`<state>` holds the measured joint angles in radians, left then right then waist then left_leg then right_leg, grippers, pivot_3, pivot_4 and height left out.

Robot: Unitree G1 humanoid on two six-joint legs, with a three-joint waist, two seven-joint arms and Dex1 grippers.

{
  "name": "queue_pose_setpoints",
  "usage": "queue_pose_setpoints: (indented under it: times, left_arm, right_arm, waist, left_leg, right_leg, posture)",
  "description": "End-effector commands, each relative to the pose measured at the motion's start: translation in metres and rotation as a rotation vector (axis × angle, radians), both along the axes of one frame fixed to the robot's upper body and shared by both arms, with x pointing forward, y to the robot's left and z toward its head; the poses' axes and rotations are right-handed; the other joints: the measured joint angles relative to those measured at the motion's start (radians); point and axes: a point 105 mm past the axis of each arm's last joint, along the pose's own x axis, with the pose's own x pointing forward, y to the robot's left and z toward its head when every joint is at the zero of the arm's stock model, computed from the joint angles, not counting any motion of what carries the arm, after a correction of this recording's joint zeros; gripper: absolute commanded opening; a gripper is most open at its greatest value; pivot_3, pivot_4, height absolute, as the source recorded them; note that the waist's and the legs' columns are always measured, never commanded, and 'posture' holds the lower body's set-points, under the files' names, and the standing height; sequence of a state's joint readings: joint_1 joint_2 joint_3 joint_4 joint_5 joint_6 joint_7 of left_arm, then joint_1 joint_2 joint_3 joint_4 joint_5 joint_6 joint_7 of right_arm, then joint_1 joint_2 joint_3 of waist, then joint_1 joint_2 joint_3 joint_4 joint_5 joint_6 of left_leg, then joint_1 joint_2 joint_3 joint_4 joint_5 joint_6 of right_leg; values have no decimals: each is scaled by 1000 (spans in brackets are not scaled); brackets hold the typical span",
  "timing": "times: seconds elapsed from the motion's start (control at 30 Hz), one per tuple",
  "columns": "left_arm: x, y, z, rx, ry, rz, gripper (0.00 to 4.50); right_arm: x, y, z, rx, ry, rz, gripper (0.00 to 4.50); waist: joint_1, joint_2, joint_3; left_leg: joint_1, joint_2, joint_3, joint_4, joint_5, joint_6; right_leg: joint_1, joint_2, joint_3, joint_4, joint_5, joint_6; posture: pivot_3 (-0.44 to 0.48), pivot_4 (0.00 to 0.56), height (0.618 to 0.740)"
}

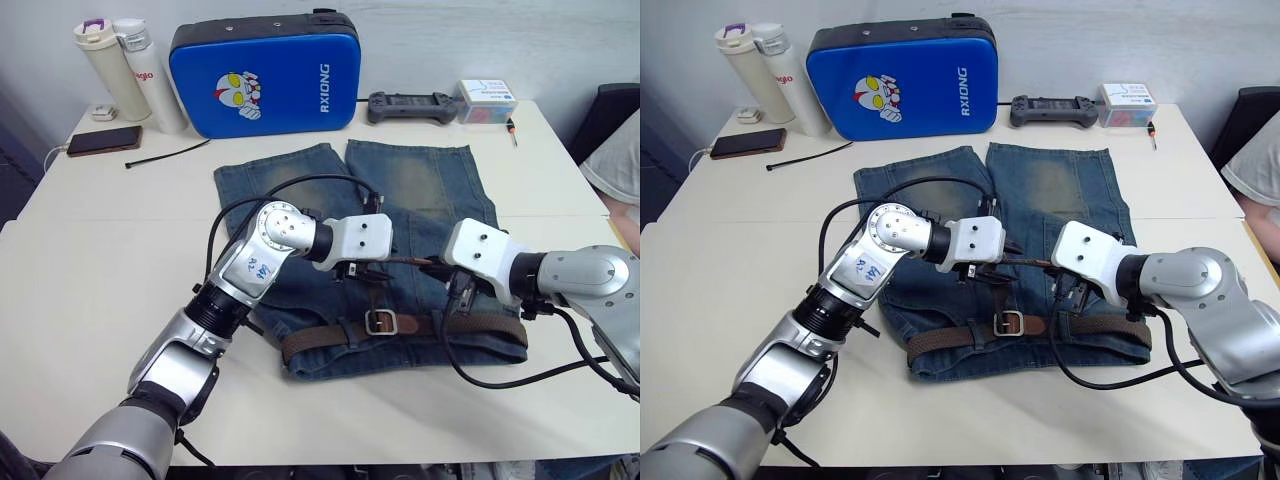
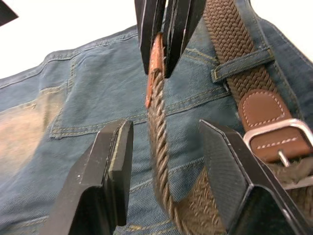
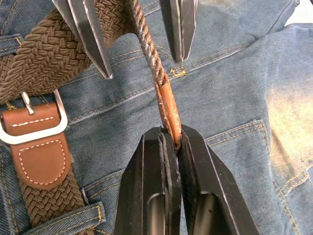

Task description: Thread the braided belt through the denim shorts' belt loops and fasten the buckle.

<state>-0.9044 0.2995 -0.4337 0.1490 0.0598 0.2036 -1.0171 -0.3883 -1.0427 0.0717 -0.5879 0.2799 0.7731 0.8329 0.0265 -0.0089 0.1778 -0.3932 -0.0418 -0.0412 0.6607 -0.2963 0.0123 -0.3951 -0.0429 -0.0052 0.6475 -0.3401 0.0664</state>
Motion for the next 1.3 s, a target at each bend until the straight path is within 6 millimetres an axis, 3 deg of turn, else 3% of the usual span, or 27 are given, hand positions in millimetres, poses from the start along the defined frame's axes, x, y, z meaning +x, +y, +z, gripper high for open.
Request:
queue_pose_setpoints:
  times: [0.03, 0.07, 0.1, 0.17, 0.27, 0.33, 0.57, 0.63, 0.7, 0.9, 1.07, 1.3]
  left_arm:
    - [-3, -7, 13, -5, -32, -15, 2472]
    - [-3, -7, 13, -10, -27, -13, 2472]
    - [-3, -7, 15, -17, -21, -8, 2066]
    - [-2, -7, 17, -25, -18, -3, 1660]
    - [-1, -6, 19, -33, -15, 3, 517]
    - [-1, -6, 19, -33, -8, 5, 16]
    - [-2, -8, 20, -54, 10, 10, 16]
    - [0, -7, 17, -46, 5, 15, 0]
    - [3, -4, 14, -36, 0, 22, 0]
    - [9, 3, 9, -28, 9, 32, 0]
    - [12, 4, 8, -16, 6, 28, 0]
    - [12, 7, 7, 7, 3, 13, 0]
  right_arm:
    - [-2, 7, 8, 11, -26, 20, 0]
    - [-2, 7, 8, 12, -25, 18, 0]
    - [-2, 7, 8, 11, -24, 16, 0]
    - [-1, 7, 7, 11, -22, 13, 0]
    - [-1, 7, 6, 12, -17, 11, 0]
    - [-1, 7, 4, 10, -10, 11, 0]
    - [-1, 8, 2, 29, 0, 2, 0]
    - [-5, 9, 5, 74, 10, 4, 834]
    - [-12, 8, 6, 80, 21, 12, 1348]
    - [-43, 2, -23, -25, 93, 56, 4322]
    - [-55, 8, -51, -45, 109, 76, 4322]
    - [-40, 9, -65, -94, 15, 47, 4322]
  waist:
    - [-1, 0, 0]
    - [-1, 0, 0]
    - [-1, 0, 0]
    - [-1, 0, 0]
    - [0, 0, 0]
    - [0, 0, 0]
    - [0, 0, 0]
    - [0, 0, 0]
    - [0, 0, 0]
    - [4, 0, 0]
    - [-2, 0, 0]
    - [-2, 0, 0]
  left_leg:
    - [0, 0, 0, 0, 0, 0]
    - [0, 0, 0, 0, 0, 0]
    - [0, 0, 0, 0, 0, 0]
    - [0, 0, 0, 0, 0, 0]
    - [0, 0, 0, 1, 0, 0]
    - [0, 0, 0, 1, 0, 0]
    - [0, 0, 0, 2, 0, 0]
    - [0, 0, 1, 2, 0, 0]
    - [0, 0, 1, 2, 0, 0]
    - [-1, -1, 1, 3, -1, 1]
    - [0, 0, 2, 4, -1, 1]
    - [3, 0, 5, 4, -1, 1]
  right_leg:
    - [0, 0, 0, 0, 0, 0]
    - [0, 0, 0, 0, 0, 0]
    - [0, 0, 0, 1, 0, 0]
    - [0, 0, 0, 1, 0, 0]
    - [0, 0, 0, 1, 0, 0]
    - [0, 0, 0, 1, 0, 0]
    - [0, 0, 1, 3, 0, 0]
    - [0, 0, 1, 3, 0, 0]
    - [0, 0, 1, 3, 0, 0]
    - [-1, 0, 1, 4, 0, 0]
    - [-1, 0, 3, 6, 0, 0]
    - [-1, 1, 6, 8, 0, 0]
  posture:
    - [0, 150, 740]
    - [0, 150, 740]
    - [0, 150, 740]
    - [0, 150, 740]
    - [0, 150, 740]
    - [0, 150, 740]
    - [0, 150, 740]
    - [0, 150, 740]
    - [0, 150, 740]
    - [0, 150, 740]
    - [0, 150, 740]
    - [0, 150, 740]
